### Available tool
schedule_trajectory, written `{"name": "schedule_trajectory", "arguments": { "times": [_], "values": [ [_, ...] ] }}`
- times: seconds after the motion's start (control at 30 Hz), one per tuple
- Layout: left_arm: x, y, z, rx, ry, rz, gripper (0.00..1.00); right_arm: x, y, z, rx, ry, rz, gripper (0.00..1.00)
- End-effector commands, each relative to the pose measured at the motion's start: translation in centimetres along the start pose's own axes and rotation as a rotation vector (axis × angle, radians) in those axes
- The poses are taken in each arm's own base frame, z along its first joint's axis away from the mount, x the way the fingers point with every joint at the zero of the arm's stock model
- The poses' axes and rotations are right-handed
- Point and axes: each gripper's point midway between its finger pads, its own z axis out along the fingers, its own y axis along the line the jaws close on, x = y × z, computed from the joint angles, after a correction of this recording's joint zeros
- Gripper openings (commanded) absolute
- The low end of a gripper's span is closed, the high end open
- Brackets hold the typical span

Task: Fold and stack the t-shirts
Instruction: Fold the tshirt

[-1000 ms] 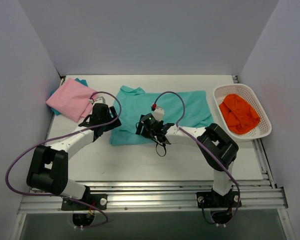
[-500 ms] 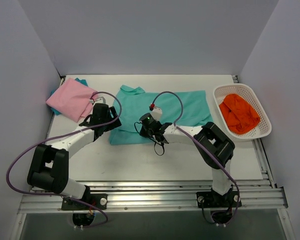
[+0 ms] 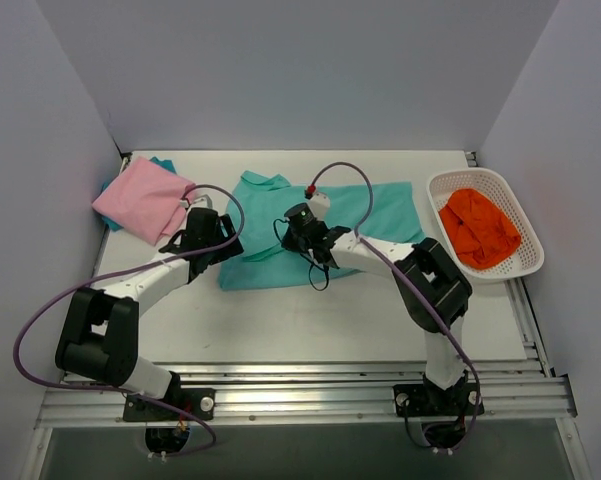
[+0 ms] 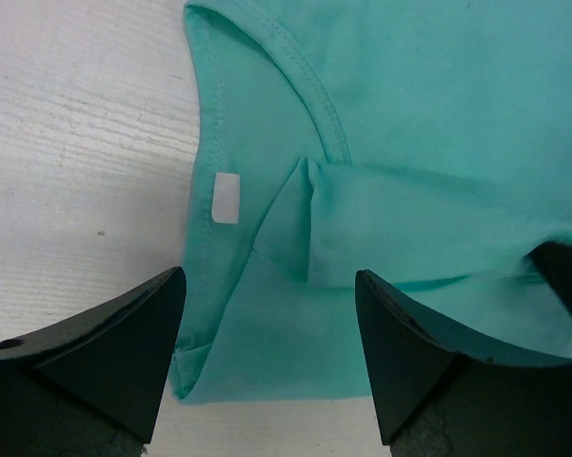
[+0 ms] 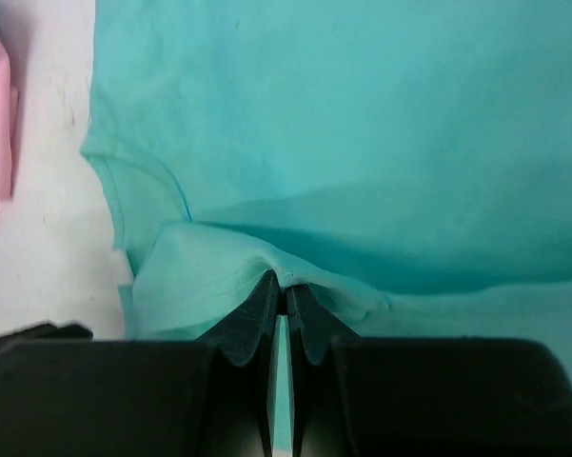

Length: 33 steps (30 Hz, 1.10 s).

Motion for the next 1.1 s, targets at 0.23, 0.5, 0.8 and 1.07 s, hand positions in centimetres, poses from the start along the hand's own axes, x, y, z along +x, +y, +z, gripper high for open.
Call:
{"name": "schedule_trajectory", "arguments": {
  "times": [0.23, 0.5, 0.8, 1.07],
  "values": [
    [-0.9, -0.7, 0.6, 0.024, -0.024, 0.012, 0.8, -7.0, -3.3, 7.5, 0.056, -0.027, 0.105, 0.12],
    [-0.9, -0.9, -0.3, 0.036, -0.033, 0.01, 0.8, -7.5, -2.3, 9.5, -0.009, 0.006, 0.127, 0.87],
    [-1.0, -2.5, 0.2, 0.059, -0.056, 0.001, 0.8, -10.6, -0.8, 0.4, -0.082, -0.109, 0.131, 0.88],
    [-1.8, -4.9, 5.6, 0.075, -0.034, 0.033, 0.77, -10.0, -3.4, -6.8, -0.066, -0.175, 0.126, 0.88]
  ]
}}
